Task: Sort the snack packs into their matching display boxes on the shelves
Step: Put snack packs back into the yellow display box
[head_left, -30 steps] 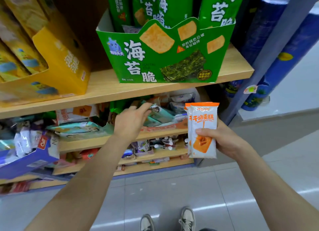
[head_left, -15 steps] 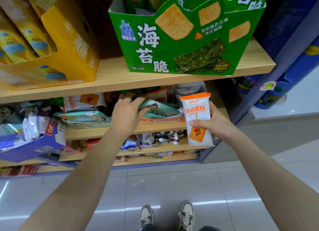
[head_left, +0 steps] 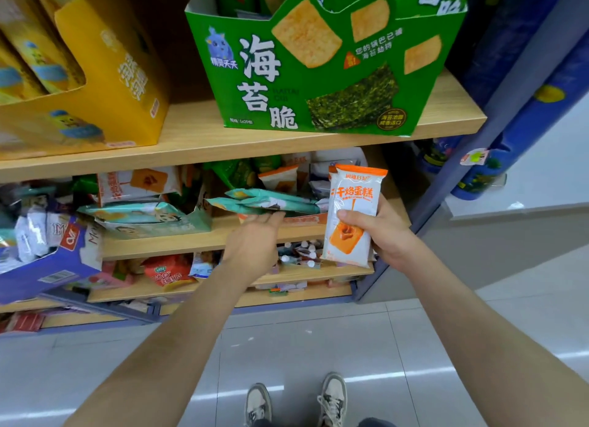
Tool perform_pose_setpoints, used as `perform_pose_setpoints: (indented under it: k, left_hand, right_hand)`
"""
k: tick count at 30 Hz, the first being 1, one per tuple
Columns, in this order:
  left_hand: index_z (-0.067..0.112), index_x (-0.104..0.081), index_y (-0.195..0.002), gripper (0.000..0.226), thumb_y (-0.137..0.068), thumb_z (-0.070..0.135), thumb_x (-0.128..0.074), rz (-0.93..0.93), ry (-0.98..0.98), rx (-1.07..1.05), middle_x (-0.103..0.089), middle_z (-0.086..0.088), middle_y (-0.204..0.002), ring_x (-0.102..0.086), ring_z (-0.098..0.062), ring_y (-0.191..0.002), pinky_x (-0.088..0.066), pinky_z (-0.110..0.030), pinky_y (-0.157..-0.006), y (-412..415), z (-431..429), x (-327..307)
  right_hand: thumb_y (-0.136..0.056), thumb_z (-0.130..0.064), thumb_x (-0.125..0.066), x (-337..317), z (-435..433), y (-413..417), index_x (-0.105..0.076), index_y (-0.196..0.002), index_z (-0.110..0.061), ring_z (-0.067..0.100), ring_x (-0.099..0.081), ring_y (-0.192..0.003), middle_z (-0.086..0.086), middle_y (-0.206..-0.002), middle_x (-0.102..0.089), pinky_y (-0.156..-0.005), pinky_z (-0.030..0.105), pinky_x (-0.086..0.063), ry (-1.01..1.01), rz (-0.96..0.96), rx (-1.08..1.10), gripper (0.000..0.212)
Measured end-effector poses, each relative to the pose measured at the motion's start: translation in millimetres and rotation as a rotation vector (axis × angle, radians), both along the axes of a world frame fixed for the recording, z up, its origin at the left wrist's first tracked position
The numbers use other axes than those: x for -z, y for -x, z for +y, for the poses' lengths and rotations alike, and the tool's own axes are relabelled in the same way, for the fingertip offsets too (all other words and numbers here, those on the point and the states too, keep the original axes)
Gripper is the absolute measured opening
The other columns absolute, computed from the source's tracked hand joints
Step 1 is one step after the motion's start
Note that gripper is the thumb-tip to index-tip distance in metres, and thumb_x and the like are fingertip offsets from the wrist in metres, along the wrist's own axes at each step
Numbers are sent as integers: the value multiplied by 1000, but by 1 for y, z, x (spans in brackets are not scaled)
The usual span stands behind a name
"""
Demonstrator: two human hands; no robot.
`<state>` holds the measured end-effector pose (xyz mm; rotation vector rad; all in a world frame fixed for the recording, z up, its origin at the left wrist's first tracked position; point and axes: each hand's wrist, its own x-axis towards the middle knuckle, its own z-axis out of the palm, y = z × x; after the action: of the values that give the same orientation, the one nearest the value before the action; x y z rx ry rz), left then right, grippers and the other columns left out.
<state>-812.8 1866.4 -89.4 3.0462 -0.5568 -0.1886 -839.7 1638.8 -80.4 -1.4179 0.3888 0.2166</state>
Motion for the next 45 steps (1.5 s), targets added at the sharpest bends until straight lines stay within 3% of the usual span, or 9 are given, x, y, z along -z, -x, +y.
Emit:
perform_pose_setpoints:
  k: [6, 11, 17, 23, 27, 31, 36, 40, 45]
  left_hand:
    - [32, -14, -150, 78, -87, 8, -54, 122, 40, -48, -65, -5, -86, -61, -26, -71, -42, -33, -49, -13, -6, -6]
    - [38, -1, -149, 81, -91, 14, -52, 140, 196, -57, -65, -2, -70, -57, -22, -54, -39, -33, -41, -4, -1, -12]
    - [28, -28, -147, 58, -94, 21, -49, 112, 233, -76, -73, -1, -96, -66, -24, -84, -53, -39, -65, 13, 4, -15]
    - [21, -63, -119, 28, -97, 19, -46, -79, 168, -1, -71, -3, -96, -65, -24, -88, -52, -37, -74, 20, -29, -41]
    - [19, -60, -122, 28, -94, 16, -54, -86, 110, 155, -65, -1, -120, -55, -23, -111, -52, -39, -82, 3, -74, -25]
    - [23, -48, -138, 54, -88, 19, -67, -74, 31, 109, -53, -2, -137, -43, -25, -124, -46, -37, -94, -25, -97, -15]
    - [20, -48, -133, 52, -86, 29, -69, -18, -66, 22, -60, -10, -127, -55, -32, -118, -47, -42, -93, -48, -106, -19]
    - [29, -43, -139, 62, -86, 49, -66, 82, -36, -1, -48, -5, -143, -45, -28, -131, -41, -41, -101, -63, -119, -11]
    - [27, -42, -141, 59, -88, 42, -64, 136, -134, -37, -42, -5, -144, -37, -28, -135, -37, -42, -105, -67, -128, -9]
  right_hand:
    - [-81, -11, -78, -2, -2, 5, -48, -133, -19, 18, -73, -91, 5, -116, -70, -72, 32, -61, -6, -19, 12, 60]
    - [-81, -7, -76, -13, -7, 13, -50, -129, -20, 15, -74, -87, 3, -112, -71, -64, 28, -60, -37, -63, 57, 55]
    - [-82, -10, -73, -13, -14, 24, -52, -130, -19, 20, -73, -92, 6, -114, -71, -69, 35, -61, -156, -43, 175, 54]
    - [-74, -11, -77, -4, -17, 30, -50, -133, -20, 18, -73, -91, 5, -115, -71, -63, 31, -59, -180, -50, 216, 65]
    - [-71, -15, -79, -1, -23, 33, -49, -130, -25, 16, -73, -92, 1, -115, -70, -68, 33, -59, -124, -56, 247, 67]
    - [-78, -10, -79, 3, -35, 34, -47, -123, -32, 11, -73, -89, -5, -111, -70, -69, 33, -58, 4, -83, 234, 59]
    - [-76, -9, -82, 4, -37, 28, -46, -115, -37, 6, -70, -93, -10, -109, -68, -67, 24, -58, 105, -139, 165, 61]
    - [-72, -13, -86, 9, -33, 24, -42, -130, -33, 8, -66, -102, -10, -118, -64, -66, 20, -57, 179, -152, 101, 75]
    - [-74, -15, -85, 21, -29, 21, -38, -136, -32, 12, -67, -103, -9, -119, -63, -69, 24, -59, 153, -109, 63, 80]
